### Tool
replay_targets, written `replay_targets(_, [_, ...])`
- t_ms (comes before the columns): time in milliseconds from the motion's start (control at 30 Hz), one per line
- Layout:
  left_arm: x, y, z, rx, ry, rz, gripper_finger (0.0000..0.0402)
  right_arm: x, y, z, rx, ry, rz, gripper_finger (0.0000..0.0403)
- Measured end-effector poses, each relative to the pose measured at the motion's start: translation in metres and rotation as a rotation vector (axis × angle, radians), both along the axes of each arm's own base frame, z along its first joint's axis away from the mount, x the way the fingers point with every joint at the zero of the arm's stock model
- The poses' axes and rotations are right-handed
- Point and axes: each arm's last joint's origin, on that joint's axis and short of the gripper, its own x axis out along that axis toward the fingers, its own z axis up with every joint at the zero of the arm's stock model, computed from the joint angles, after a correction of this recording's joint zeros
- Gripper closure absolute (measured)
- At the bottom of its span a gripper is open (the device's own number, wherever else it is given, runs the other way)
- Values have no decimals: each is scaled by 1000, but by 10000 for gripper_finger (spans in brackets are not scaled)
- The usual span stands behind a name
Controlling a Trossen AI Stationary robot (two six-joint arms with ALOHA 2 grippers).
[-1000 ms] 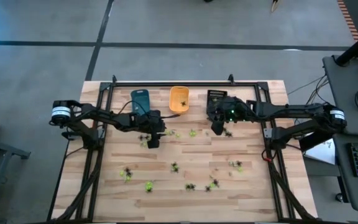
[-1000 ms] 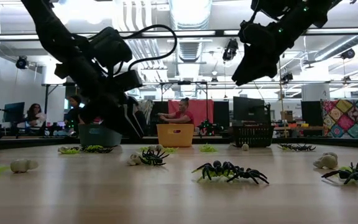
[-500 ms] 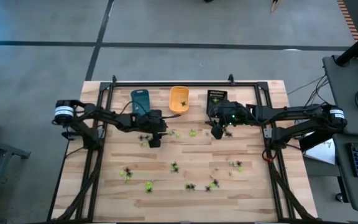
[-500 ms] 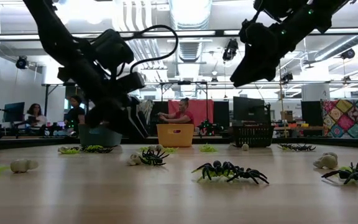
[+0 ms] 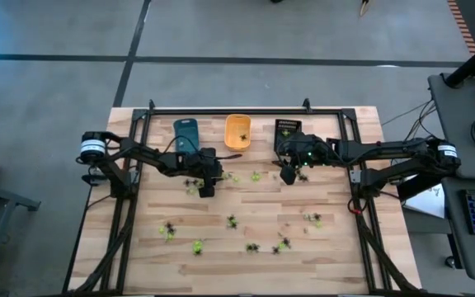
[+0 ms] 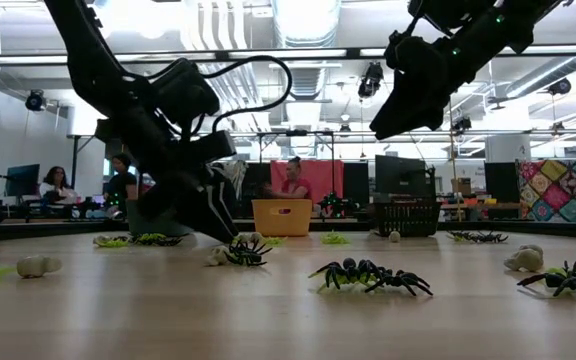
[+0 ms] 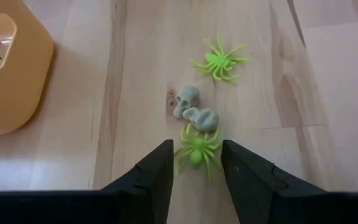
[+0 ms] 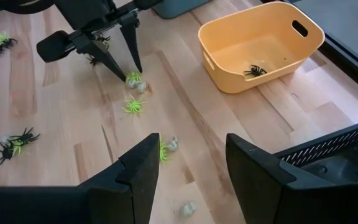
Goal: Sort Halloween decoration
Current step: Put the green spider toy into the black bin
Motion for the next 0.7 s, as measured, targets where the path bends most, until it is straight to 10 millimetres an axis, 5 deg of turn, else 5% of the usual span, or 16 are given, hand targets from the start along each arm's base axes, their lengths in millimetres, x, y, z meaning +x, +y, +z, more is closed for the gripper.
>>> replay_targets(700, [0,0,0,-2,2,8,397,1,0,1,-3,-16,0,229])
